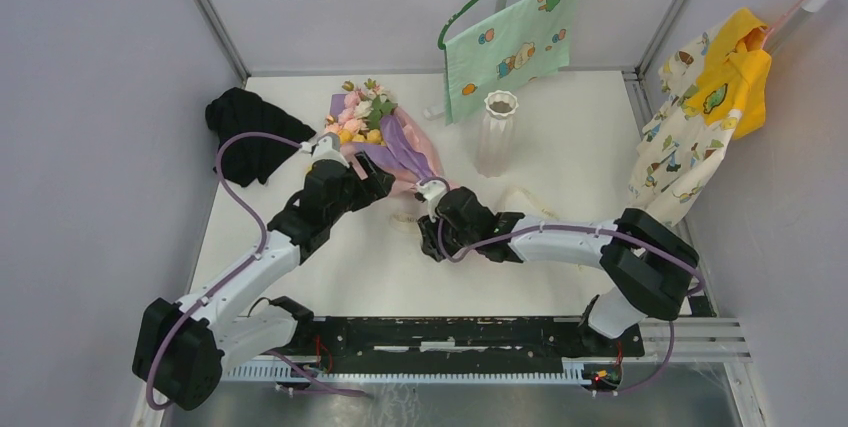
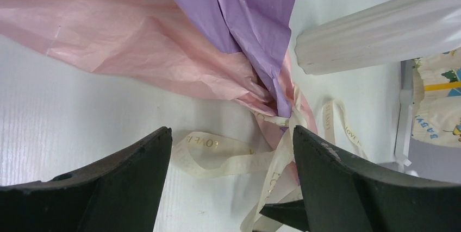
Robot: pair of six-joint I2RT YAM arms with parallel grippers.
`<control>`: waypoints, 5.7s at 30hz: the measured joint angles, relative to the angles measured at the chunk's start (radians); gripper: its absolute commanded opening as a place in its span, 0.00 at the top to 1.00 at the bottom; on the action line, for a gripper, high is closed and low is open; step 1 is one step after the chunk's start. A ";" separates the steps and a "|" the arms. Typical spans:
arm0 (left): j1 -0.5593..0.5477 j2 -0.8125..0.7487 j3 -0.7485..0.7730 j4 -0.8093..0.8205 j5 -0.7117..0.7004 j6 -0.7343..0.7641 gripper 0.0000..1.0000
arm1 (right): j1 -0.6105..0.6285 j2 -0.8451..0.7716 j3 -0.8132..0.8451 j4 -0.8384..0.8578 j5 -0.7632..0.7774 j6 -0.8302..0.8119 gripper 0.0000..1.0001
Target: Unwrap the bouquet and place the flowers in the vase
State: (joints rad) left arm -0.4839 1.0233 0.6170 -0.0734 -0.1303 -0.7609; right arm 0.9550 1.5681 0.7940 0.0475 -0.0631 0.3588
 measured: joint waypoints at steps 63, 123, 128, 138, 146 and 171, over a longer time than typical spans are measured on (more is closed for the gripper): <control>-0.013 0.107 -0.101 0.282 0.304 -0.005 0.19 | -0.130 0.143 0.254 -0.070 0.087 -0.095 1.00; -0.013 0.671 0.121 0.384 0.228 0.002 0.23 | -0.117 -0.063 0.004 0.117 0.074 0.132 0.53; -0.013 0.680 0.123 0.397 0.229 0.002 0.23 | -0.123 0.002 0.005 0.157 0.072 0.151 0.56; -0.013 0.687 0.128 0.403 0.236 0.002 0.24 | -0.130 -0.091 -0.087 0.168 0.076 0.174 0.52; -0.013 0.705 0.140 0.417 0.242 0.002 0.24 | -0.130 -0.166 -0.165 0.166 0.115 0.183 0.51; -0.013 0.705 0.137 0.422 0.244 0.002 0.24 | -0.172 0.017 -0.031 0.252 0.105 0.187 0.52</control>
State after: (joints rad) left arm -0.4969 1.7279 0.7544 0.3489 0.1135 -0.7586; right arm 0.7830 1.5848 0.7628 0.2996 0.0418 0.5457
